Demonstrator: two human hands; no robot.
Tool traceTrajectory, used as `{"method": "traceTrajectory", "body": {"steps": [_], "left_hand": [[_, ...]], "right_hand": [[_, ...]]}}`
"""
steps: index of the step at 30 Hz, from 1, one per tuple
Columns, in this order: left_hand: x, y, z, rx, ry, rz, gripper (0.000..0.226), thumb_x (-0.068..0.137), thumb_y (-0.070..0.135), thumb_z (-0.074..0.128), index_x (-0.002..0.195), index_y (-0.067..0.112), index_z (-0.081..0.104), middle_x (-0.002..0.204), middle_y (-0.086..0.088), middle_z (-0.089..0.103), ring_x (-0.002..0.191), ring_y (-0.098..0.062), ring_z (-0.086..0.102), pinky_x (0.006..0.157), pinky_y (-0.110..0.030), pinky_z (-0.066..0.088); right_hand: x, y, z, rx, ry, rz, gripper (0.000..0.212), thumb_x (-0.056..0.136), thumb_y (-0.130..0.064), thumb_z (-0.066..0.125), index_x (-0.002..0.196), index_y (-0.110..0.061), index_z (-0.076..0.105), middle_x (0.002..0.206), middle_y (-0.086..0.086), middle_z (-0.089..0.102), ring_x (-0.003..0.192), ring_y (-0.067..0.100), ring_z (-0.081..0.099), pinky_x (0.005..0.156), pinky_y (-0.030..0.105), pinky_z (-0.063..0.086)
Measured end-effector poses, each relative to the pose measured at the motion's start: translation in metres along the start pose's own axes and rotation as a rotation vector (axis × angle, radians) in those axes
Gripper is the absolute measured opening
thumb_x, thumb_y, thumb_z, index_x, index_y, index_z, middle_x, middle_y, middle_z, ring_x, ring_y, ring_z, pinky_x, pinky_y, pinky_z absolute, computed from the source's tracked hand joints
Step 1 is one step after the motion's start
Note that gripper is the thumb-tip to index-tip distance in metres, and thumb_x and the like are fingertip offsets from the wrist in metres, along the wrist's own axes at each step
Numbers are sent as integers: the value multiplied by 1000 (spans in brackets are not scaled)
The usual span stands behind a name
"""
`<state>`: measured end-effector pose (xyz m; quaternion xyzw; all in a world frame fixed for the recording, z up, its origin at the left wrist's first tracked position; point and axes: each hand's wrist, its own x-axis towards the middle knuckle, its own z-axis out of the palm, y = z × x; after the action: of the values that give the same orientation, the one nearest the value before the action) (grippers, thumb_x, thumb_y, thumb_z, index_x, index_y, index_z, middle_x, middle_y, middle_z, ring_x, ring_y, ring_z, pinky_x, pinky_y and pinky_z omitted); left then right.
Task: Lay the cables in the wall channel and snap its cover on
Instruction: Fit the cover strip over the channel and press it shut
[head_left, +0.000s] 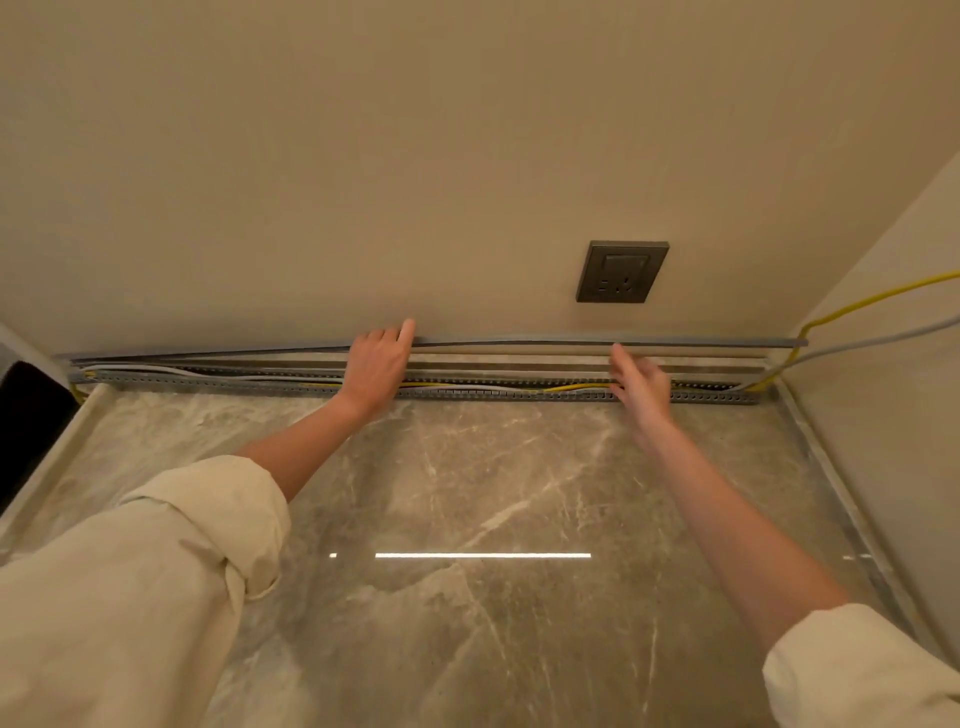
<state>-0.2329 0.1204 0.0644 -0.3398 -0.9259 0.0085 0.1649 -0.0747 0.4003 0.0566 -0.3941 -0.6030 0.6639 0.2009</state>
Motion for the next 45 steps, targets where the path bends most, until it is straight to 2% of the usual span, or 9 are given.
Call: {"method": "traceTrajectory", "body": {"steps": [8, 16, 22, 25, 30, 33, 35, 38, 45], "left_hand": [[-24, -19, 4, -23, 202, 57, 25, 75, -12, 29, 83, 4, 47, 68, -16, 53, 60, -27, 47, 57, -38, 44], [-39, -16, 23, 7, 254, 114, 23, 88, 0, 32, 99, -1, 52, 84, -16, 56, 73, -31, 49, 78, -43, 42], [-68, -4, 44, 16, 111, 4, 24, 88, 6, 27, 101, 4, 47, 87, -17, 52, 77, -31, 48, 81, -44, 40], [-75, 3, 47, -33, 44, -37, 28, 86, 12, 27, 103, 2, 46, 91, -18, 51, 81, -33, 49, 86, -45, 35], [-54, 53, 29, -120, -108, 228, 45, 83, 38, 37, 114, 7, 45, 106, -16, 52, 97, -31, 50, 94, -43, 38], [-36, 114, 19, -252, -179, 359, 45, 88, 43, 46, 117, 9, 45, 112, -14, 53, 99, -29, 52, 91, -41, 43], [-25, 154, 15, -347, -234, 389, 47, 91, 43, 48, 122, 8, 43, 115, -14, 53, 99, -27, 53, 89, -41, 45], [-8, 195, 14, -369, -245, 393, 43, 96, 36, 44, 126, 6, 42, 118, -16, 54, 103, -29, 53, 90, -41, 44], [13, 213, 14, -307, -174, 426, 39, 96, 25, 47, 128, 3, 46, 102, -20, 58, 89, -34, 55, 73, -42, 45]], "right_hand": [[14, -35, -18, 490, -92, 213, 16, 95, -18, 52, 85, -8, 60, 87, 7, 63, 76, 14, 56, 59, 20, 45], [13, -10, -40, 604, -114, 374, 23, 97, -19, 51, 86, 0, 58, 76, 11, 72, 87, 17, 63, 100, 28, 45], [7, 1, -63, 565, -28, 361, 22, 98, -24, 50, 104, -3, 56, 82, 11, 74, 82, 15, 69, 101, 32, 43], [11, 6, -80, 545, 59, 363, 13, 100, -16, 45, 100, -7, 54, 115, 12, 62, 123, 23, 55, 97, 31, 47], [10, 17, -93, 477, -33, 476, 16, 96, -7, 49, 82, -6, 56, 91, 7, 58, 120, 21, 50, 108, 31, 37], [9, 21, -95, 426, -60, 520, 6, 91, 2, 54, 87, -1, 55, 87, 10, 58, 92, 22, 59, 71, 22, 58], [9, 22, -96, 422, -50, 495, 33, 86, 9, 59, 115, -1, 48, 96, 17, 60, 83, 24, 61, 55, 29, 60], [16, 21, -107, 412, -35, 418, 61, 83, 14, 60, 136, 1, 32, 115, 25, 56, 90, 27, 63, 64, 35, 61], [51, 21, -150, 409, 3, 379, 30, 93, -6, 56, 121, -4, 47, 113, 16, 57, 110, 28, 54, 82, 37, 53]]}}
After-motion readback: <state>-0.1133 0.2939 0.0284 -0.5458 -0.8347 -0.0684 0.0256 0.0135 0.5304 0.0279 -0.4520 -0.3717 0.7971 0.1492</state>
